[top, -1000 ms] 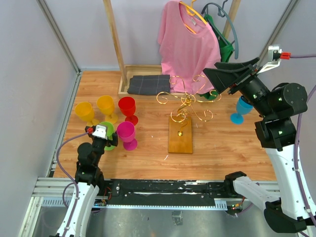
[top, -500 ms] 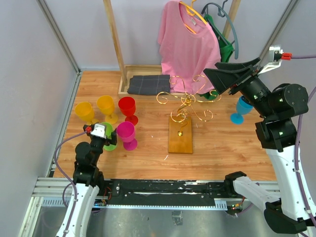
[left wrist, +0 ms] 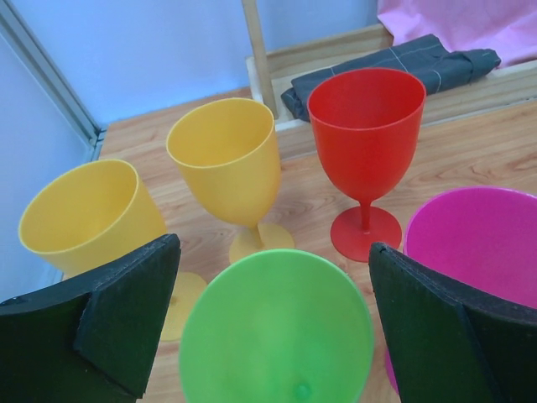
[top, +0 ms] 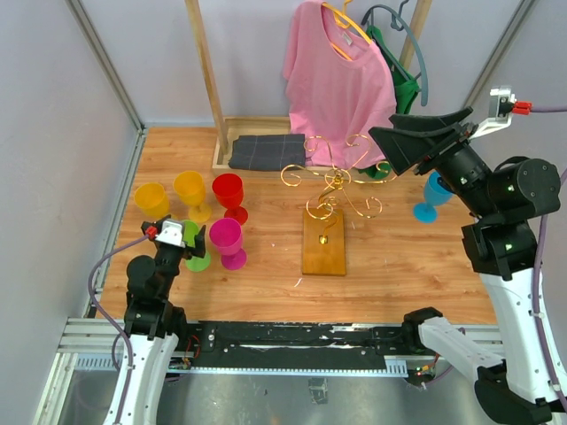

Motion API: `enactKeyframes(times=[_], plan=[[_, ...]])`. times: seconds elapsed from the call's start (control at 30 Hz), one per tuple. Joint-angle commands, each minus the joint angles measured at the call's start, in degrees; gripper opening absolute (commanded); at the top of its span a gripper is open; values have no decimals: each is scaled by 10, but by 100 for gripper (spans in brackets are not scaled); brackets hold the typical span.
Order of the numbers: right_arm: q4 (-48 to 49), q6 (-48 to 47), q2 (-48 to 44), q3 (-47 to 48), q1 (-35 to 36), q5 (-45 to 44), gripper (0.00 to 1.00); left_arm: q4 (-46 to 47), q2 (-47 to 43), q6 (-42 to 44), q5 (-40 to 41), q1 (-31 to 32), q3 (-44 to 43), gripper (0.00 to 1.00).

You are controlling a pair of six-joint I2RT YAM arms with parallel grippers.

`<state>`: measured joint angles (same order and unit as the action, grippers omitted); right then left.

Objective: Take the wine glass off the wine glass rack
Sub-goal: Place the wine glass at the center of the board.

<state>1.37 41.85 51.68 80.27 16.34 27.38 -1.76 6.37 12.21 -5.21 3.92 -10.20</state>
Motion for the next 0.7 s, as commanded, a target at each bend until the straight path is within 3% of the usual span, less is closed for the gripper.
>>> enactKeyframes(times=[0.0,0.4,0.53,0.67], plan=[[13,-11,-12,-5,-7,-2,99,-27,-14,10,8,-1,-32,99],[9,-18,-23,-9,-7,-4,99,-58,-12,18,29,-1,-97,99],[-73,-55,-22,12,-6,-52,98,-72,31,2,36,-1,-153,99],[-184,-109,-27,28,-6,-170,99,-91,107,-32,53,-1,-231,99]])
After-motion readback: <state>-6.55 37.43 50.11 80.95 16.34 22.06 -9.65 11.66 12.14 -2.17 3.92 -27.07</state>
